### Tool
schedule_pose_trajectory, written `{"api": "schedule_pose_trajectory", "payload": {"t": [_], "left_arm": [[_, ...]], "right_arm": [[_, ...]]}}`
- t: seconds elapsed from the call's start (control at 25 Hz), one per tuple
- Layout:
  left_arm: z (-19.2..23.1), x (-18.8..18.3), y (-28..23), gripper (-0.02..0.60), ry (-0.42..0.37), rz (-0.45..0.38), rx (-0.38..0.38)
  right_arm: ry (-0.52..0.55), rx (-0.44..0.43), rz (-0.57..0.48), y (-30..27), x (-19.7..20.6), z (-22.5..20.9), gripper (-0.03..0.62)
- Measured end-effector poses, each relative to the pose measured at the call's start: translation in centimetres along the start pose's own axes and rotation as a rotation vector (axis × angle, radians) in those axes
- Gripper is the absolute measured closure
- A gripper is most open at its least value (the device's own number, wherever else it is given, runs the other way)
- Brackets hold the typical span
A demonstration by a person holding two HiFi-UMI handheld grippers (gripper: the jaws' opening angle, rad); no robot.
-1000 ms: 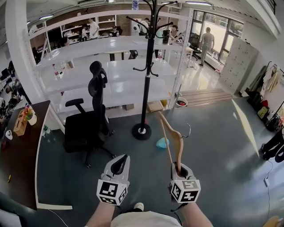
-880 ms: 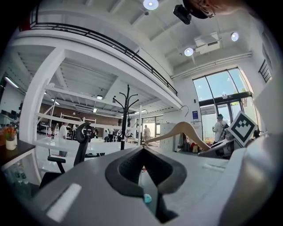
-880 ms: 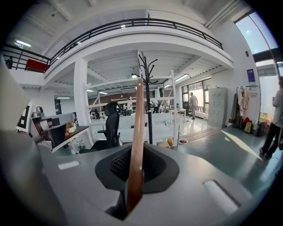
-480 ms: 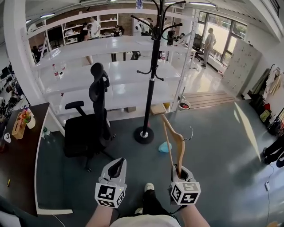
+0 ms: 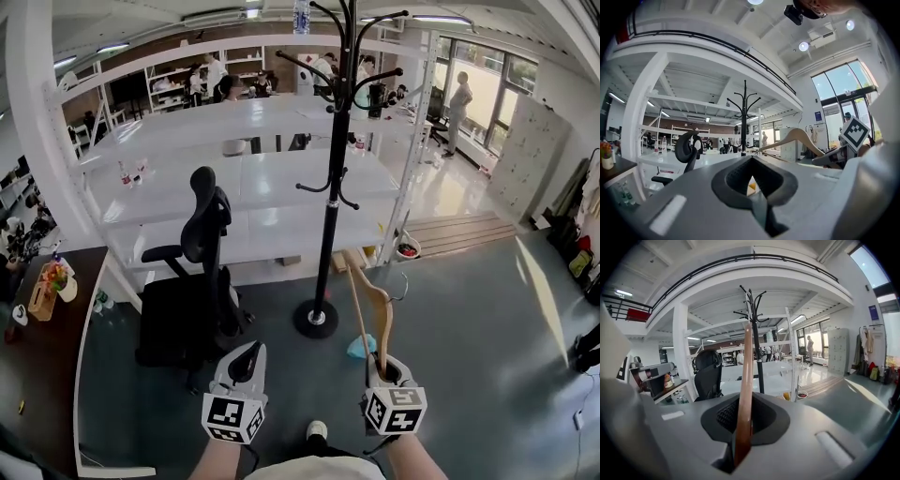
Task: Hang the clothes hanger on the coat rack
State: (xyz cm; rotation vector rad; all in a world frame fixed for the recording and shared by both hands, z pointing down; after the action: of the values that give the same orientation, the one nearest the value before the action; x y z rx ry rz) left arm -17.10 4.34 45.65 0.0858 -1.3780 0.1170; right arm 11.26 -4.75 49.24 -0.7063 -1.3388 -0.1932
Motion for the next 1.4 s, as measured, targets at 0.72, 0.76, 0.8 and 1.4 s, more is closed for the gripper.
{"api": "schedule_pose_trajectory", "payload": {"t": [0.72, 0.76, 0.8, 1.4], "left_arm": [[4.2, -1.6, -18.8, 0.581, -0.031, -0.001, 0.009], [4.5, -1.8, -19.7, 0.581, -0.036, -0.003, 0.014], [4.8, -1.9, -20.5, 0.581, -0.039, -0.005, 0.018], [9.8, -4.2, -32.8, 0.581, -0.057, -0.007, 0.117]], "right_arm": [[0.022, 0.099, -0.023, -14.1, -7.2, -12.4, 0.547], [0.025, 0.101, -0.02, -14.8, -7.5, -12.7, 0.547], [0.03, 0.103, -0.017, -15.6, -7.8, -12.9, 0.547], [0.149, 0.108, -0.035, -28.4, -20.9, -18.7, 0.546]]}}
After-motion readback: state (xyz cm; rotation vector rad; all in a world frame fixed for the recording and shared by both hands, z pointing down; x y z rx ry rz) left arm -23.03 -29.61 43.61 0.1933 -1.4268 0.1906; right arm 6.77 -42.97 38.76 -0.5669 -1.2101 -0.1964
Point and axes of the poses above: the fingertips, and each gripper's own axes: y backward along the fingers, z to its left, x out of its underside, the point moved 10 cm from there along y, backward along the fingers, and after that the axes turned 12 degrees about y, right-handed, at the moved point
